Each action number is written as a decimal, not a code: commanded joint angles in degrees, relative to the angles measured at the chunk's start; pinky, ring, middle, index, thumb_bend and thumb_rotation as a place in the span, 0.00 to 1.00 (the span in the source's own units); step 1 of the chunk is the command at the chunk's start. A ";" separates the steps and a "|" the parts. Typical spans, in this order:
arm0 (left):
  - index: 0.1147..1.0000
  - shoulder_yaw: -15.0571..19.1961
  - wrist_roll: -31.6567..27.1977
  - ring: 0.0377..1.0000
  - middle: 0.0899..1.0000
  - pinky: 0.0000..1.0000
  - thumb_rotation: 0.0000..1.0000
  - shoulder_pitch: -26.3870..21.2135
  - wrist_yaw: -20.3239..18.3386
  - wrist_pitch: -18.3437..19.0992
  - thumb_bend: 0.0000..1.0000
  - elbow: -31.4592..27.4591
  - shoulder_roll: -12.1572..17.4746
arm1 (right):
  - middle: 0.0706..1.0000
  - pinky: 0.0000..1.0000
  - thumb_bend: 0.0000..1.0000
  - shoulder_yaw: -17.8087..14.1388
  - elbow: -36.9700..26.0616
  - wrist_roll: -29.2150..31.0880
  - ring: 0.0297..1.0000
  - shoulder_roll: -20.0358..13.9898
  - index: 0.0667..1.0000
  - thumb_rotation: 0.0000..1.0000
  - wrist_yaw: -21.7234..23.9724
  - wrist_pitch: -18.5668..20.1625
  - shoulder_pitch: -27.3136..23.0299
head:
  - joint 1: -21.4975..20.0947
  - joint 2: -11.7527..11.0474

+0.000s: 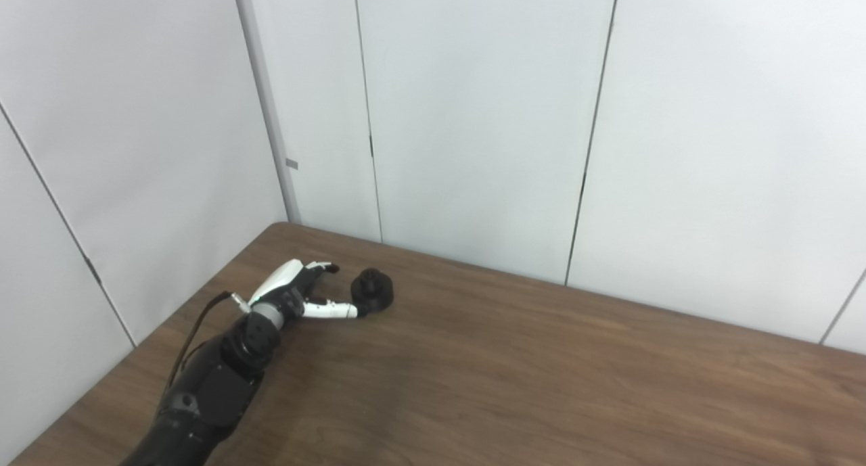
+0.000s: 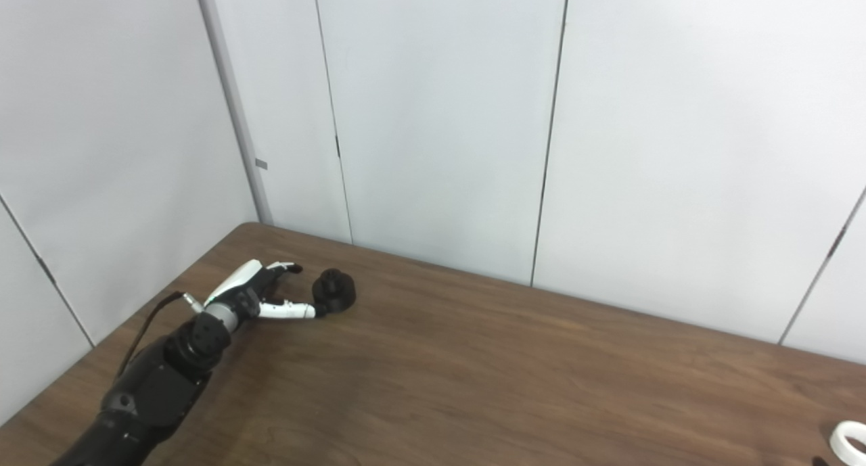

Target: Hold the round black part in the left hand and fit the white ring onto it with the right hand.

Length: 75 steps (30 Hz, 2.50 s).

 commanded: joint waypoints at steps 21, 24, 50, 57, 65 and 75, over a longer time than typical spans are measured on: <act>0.89 -9.77 4.69 1.00 1.00 1.00 0.34 -4.48 0.78 1.32 1.00 6.27 -0.99 | 1.00 0.96 0.57 -1.27 -2.66 -1.55 1.00 -1.29 1.00 0.80 -0.49 1.32 2.78 | -1.39 1.51; 0.87 -11.06 5.20 1.00 1.00 1.00 0.35 -4.84 0.85 0.79 1.00 7.09 -1.41 | 1.00 0.93 0.58 -1.27 -2.78 -2.01 1.00 -1.34 0.99 0.80 -0.60 0.81 2.97 | -1.56 1.65; 0.78 -13.81 6.51 1.00 1.00 1.00 0.35 -5.48 3.04 -1.79 1.00 9.31 -4.36 | 1.00 0.85 0.63 -1.33 -3.81 -1.97 1.00 -0.94 1.00 0.81 -0.43 0.94 3.55 | -2.14 1.92; 0.75 -14.21 6.79 1.00 1.00 1.00 0.30 -5.28 3.45 -2.65 1.00 9.74 -4.41 | 1.00 0.85 0.64 -1.24 -4.35 -2.11 1.00 -0.90 1.00 0.82 -0.46 1.39 3.76 | -2.11 1.94; 0.73 -14.32 6.30 1.00 1.00 1.00 0.24 -4.63 5.49 -5.46 1.00 11.27 -4.95 | 1.00 0.87 0.64 -1.13 -5.07 -1.65 1.00 -0.92 1.00 0.82 -0.24 1.60 3.90 | -2.33 2.06; 0.54 -13.74 4.48 0.99 0.92 1.00 0.06 -4.18 9.75 -12.36 0.87 14.87 -5.74 | 1.00 0.86 0.64 -1.15 -5.16 -1.38 1.00 -0.77 1.00 0.81 -0.24 1.76 3.92 | -2.34 2.14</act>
